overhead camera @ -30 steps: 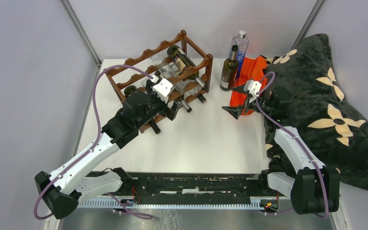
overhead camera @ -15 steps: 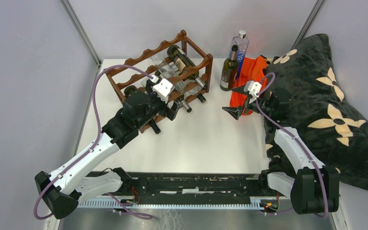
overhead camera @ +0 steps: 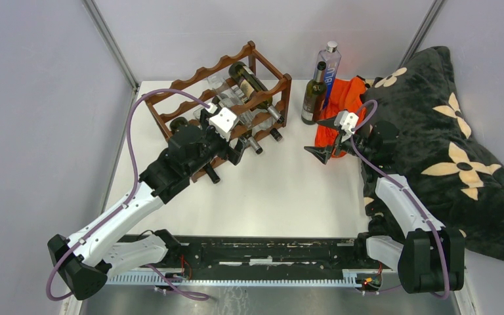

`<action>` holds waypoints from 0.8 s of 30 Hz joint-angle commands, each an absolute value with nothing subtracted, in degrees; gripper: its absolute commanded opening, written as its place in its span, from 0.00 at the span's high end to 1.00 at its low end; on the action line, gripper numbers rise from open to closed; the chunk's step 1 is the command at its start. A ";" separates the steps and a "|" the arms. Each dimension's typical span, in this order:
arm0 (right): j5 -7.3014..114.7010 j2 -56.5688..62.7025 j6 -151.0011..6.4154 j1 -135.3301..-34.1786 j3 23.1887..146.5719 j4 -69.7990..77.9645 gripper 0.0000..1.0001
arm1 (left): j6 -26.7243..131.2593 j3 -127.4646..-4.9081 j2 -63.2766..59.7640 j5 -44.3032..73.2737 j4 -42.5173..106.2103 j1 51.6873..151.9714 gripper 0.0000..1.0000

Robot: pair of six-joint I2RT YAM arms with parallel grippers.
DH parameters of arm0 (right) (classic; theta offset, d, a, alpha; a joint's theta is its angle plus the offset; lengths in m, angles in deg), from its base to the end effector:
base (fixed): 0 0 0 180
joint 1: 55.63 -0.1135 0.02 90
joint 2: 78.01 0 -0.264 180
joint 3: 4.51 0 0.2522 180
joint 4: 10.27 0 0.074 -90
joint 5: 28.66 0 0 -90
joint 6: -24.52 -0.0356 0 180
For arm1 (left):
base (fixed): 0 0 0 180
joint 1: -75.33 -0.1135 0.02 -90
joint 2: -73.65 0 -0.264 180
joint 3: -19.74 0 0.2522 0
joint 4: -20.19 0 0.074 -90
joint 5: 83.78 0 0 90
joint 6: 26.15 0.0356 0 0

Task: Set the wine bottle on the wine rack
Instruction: Pick up the wine bottle from the center of the board.

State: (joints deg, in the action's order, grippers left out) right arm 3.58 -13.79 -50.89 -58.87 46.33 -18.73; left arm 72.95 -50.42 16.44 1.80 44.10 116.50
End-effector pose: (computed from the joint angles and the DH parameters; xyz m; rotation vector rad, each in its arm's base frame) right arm 0.2411 0.0438 0.2849 -0.9700 1.3469 0.6785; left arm 0.1752 -0.1495 0.3711 0.7020 1.6290 -0.3382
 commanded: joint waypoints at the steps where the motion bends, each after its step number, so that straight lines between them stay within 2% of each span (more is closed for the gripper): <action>1: 3.86 -14.60 -51.24 -58.60 46.25 -21.74 0.02 | 75.36 -51.15 17.55 0.98 41.91 116.20 0.00; 18: 5.57 -14.00 -50.98 -58.39 46.98 -20.77 0.02 | 75.45 -51.15 17.79 0.76 42.00 116.26 0.00; 24: 7.50 -12.30 -50.01 -58.35 50.68 -15.65 0.02 | 75.44 -51.06 17.92 0.60 41.89 116.22 0.00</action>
State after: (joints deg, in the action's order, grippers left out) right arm 5.73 -13.20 -50.67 -58.57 46.68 -17.51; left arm 72.97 -50.42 16.68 1.75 44.12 116.50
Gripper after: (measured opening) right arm 0.982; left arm 0.996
